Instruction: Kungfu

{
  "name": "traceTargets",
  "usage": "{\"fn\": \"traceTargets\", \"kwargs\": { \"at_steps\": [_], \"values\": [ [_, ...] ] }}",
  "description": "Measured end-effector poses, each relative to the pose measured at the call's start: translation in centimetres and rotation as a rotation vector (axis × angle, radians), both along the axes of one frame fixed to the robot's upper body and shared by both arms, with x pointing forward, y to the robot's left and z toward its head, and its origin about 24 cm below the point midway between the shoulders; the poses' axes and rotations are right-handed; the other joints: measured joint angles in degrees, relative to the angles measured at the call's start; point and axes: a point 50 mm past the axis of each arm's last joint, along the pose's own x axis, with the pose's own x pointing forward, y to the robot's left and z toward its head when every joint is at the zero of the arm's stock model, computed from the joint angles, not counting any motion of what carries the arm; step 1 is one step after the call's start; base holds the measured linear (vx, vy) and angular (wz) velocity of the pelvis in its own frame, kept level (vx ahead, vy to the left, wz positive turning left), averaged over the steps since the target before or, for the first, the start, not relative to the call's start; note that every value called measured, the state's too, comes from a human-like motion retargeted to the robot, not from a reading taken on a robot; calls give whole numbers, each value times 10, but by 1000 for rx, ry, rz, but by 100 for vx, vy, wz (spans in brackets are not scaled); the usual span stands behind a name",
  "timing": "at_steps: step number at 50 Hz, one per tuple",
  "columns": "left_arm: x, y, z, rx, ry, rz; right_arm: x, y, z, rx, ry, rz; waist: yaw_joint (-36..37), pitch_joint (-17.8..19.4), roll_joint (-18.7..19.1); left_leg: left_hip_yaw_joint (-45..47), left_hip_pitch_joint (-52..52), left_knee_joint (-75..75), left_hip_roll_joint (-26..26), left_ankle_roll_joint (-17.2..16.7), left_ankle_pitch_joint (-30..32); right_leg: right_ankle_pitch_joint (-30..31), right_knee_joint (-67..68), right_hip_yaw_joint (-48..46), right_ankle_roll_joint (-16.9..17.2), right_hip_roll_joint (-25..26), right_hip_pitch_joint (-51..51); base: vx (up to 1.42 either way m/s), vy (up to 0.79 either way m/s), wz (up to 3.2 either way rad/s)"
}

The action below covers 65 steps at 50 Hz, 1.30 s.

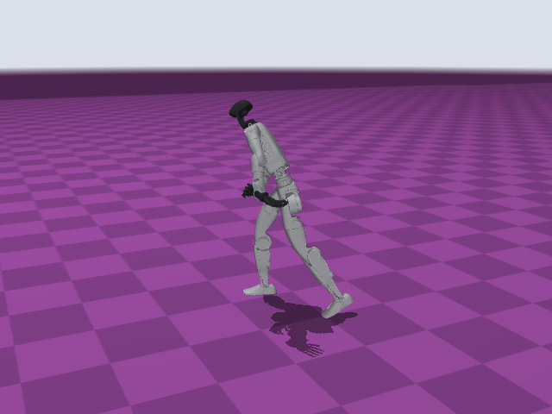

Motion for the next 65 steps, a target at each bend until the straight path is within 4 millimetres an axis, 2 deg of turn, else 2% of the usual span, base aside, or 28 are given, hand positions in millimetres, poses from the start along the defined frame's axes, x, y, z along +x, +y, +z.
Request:
{"fn": "traceTargets", "kwargs": {
  "at_steps": [3,5,8,13,20,24,27,30,35,39,43,45,49,53,58,61,63,65],
  "values": [
    [-46,-21,-11,-66,215,102,-15,5,-1,-60,-8,172,41,46,0,-112,46,-6,-22,0,-67,29,22,50,-4,96,-54,-5,-4,-352],
    [-56,-34,-12,-140,267,275,-12,3,5,-124,-53,280,35,67,7,-146,38,5,-30,0,-106,25,51,59,-1,117,-94,-18,13,-116],
    [-55,-41,-10,-196,305,348,-12,2,3,-173,0,297,7,78,23,-102,10,-1,-9,0,-155,17,71,53,-10,116,-134,-20,-16,22],
    [-44,-29,-4,-147,294,252,-10,4,9,-100,123,249,-34,76,57,-78,-17,-16,49,0,-205,3,83,3,-44,112,-154,-15,-22,67],
    [-14,-19,4,-137,196,233,17,0,24,-83,90,141,-58,64,45,-93,-38,-9,50,0,-177,-24,74,-16,-49,51,-114,-12,-7,90],
    [12,-12,11,-170,24,275,33,-7,27,-132,110,93,-85,58,39,-93,-41,-13,72,0,-153,-56,66,-48,-42,14,-57,-6,-16,159],
    [31,-8,12,-207,-184,322,50,-11,33,-196,161,55,-110,58,30,-90,-43,-14,94,0,-135,-74,55,-82,-38,-10,-4,-5,-10,170],
    [42,-5,11,-230,-407,393,70,-17,47,-170,223,-13,-120,55,14,-87,-44,-11,104,0,-114,-73,35,-106,-33,-27,48,2,-14,127],
    [59,4,15,-246,-670,463,101,-33,70,-3,322,-174,-125,38,-23,-54,-60,21,106,0,-77,-52,-6,-147,-21,-70,129,8,7,120],
    [66,9,19,-268,-764,471,118,-40,79,184,512,-297,-130,25,-37,13,-83,77,143,4,-70,-34,-38,-223,-27,-89,203,16,14,127],
    [70,4,19,-301,-802,583,135,-54,93,410,636,-385,-124,7,-55,115,-99,136,170,49,-98,-10,-74,-282,-19,-113,266,19,26,112],
    [75,0,20,-335,-813,659,145,-63,104,504,654,-421,-121,2,-66,131,-113,169,179,73,-125,2,-87,-298,-9,-121,292,20,40,101],
    [86,-4,28,-441,-842,766,160,-75,120,634,700,-483,-94,-5,-81,18,-170,245,159,25,-157,36,-107,-283,8,-114,319,25,55,50],
    [109,-11,49,-681,-935,860,175,-91,132,810,824,-503,-84,-16,-90,-26,-229,313,149,28,-203,77,-125,-291,18,-117,341,17,41,99],
    [143,-20,76,-907,-953,1149,186,-135,134,1052,960,-526,-51,-30,-114,-73,-278,368,98,44,-240,167,-178,-315,28,-129,387,19,58,94],
    [165,-18,101,-1082,-907,1326,187,-169,126,1158,1013,-560,-37,-37,-131,-90,-291,375,64,68,-255,263,-218,-323,54,-136,419,18,44,102],
    [175,-13,115,-1169,-882,1428,183,-189,116,1212,1058,-584,-30,-41,-143,-95,-285,361,44,88,-260,310,-239,-320,50,-137,438,18,37,91],
    [183,-6,130,-1251,-865,1507,177,-208,105,1273,1112,-594,-25,-46,-150,-101,-275,337,30,106,-257,295,-244,-289,34,-123,451,20,28,87]
  ]
}}
